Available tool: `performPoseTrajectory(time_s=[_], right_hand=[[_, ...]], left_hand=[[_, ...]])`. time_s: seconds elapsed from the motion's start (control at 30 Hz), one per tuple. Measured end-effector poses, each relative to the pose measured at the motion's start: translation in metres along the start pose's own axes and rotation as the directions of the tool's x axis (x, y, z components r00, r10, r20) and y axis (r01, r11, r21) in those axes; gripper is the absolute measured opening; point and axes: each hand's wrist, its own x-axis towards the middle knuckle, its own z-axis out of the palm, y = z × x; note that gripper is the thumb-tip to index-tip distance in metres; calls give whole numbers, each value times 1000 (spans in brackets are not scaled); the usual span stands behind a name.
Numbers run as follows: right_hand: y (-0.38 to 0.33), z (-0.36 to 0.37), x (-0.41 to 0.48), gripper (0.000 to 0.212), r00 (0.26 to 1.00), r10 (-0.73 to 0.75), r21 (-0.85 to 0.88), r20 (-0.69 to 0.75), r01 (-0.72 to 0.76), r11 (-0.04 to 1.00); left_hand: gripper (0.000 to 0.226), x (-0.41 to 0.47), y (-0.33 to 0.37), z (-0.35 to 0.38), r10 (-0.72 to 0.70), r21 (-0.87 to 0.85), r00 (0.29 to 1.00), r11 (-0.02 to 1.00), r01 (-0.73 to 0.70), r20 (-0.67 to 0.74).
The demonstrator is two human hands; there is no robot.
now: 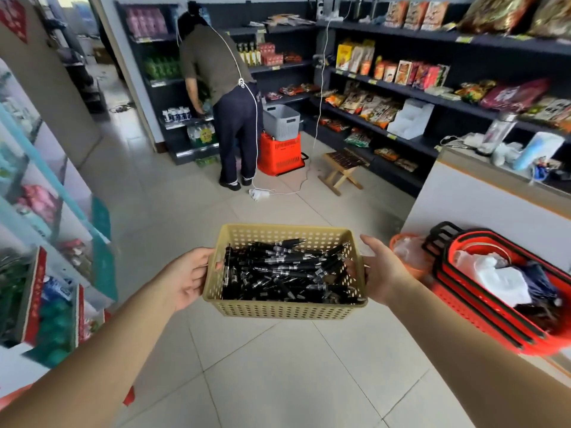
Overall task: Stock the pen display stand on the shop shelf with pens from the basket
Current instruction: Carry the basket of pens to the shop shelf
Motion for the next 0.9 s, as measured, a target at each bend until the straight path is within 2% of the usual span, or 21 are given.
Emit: performPoseTrajectory(time_s=[0.33, 0.5, 0.77, 0.9], right_hand=[[-40, -29, 16, 45, 999, -41, 96, -30, 43, 994], [-72, -44, 58, 54, 999, -20, 104, -30, 23, 994], [-182, -51, 146, 78, 1000, 7, 74, 24, -8, 997], [-240, -49, 178, 71, 997, -5, 35, 76, 2, 999]], left_hand=[[20, 50, 29, 57, -36, 59, 996, 998, 31, 79], [20, 87, 51, 96, -35, 62, 995, 998, 30, 90], [23, 169, 106, 171, -32, 18, 998, 999, 31, 56], [20, 203, 141, 209, 2, -23, 998, 1000, 0, 59]])
